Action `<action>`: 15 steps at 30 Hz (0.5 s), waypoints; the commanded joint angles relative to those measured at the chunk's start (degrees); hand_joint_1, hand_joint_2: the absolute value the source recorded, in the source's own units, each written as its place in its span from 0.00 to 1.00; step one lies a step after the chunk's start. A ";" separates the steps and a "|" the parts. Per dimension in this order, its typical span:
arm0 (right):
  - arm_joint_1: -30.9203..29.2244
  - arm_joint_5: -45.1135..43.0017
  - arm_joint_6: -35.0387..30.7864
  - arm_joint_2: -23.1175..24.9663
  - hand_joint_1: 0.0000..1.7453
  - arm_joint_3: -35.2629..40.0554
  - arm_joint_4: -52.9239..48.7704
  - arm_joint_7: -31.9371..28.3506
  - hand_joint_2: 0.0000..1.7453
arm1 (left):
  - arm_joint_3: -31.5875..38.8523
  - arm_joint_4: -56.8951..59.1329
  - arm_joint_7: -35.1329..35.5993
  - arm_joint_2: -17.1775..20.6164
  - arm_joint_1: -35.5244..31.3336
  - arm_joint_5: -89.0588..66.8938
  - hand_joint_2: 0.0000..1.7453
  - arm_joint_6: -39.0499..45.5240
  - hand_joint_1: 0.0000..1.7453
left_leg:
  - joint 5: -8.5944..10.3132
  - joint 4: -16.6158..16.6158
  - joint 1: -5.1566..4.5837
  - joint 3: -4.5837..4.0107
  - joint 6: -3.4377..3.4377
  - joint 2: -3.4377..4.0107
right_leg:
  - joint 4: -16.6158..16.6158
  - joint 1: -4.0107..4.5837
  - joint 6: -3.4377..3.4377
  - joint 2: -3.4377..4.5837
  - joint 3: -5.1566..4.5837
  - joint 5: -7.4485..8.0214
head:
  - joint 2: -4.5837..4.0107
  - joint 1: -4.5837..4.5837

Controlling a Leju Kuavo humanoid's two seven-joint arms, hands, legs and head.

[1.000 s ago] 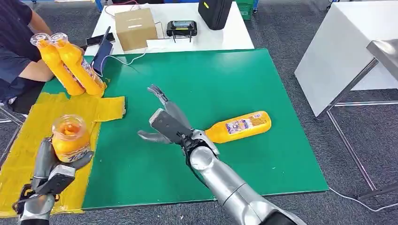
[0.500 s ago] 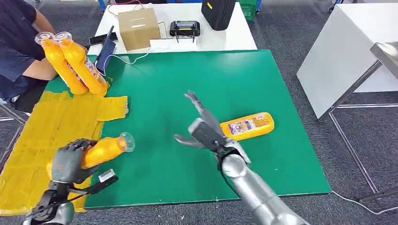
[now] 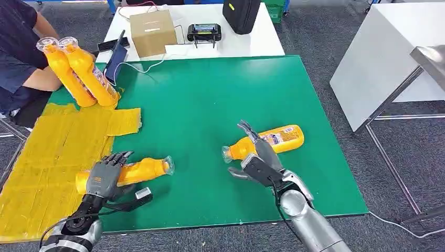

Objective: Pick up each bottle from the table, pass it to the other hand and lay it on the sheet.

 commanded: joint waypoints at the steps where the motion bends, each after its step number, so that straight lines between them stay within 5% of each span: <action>1: -1.37 2.58 1.58 -6.53 0.00 -2.67 4.06 1.92 1.00 | -12.05 5.72 6.97 5.02 -3.96 -0.04 0.00 -0.04 0.00 | -0.05 -0.03 0.04 0.20 -0.01 -0.23 | -0.06 -0.02 -0.04 0.21 0.23 -0.07 | 0.00 0.00; 9: -0.05 5.20 3.02 -8.25 0.00 -4.59 3.38 2.85 1.00 | -22.35 7.12 19.33 8.61 -8.15 -0.04 0.00 -1.91 0.00 | 0.01 -0.01 0.03 0.10 0.01 -0.22 | -0.04 -0.01 -0.04 0.10 0.13 -0.04 | 0.00 -0.02; 15: -0.04 5.77 3.31 -8.13 0.00 -4.82 3.24 3.41 1.00 | -23.28 9.21 23.92 9.04 -10.67 -0.04 0.00 -2.51 0.00 | 0.00 0.00 0.04 0.07 0.01 -0.14 | -0.03 0.02 -0.04 0.17 0.08 -0.02 | 0.00 0.00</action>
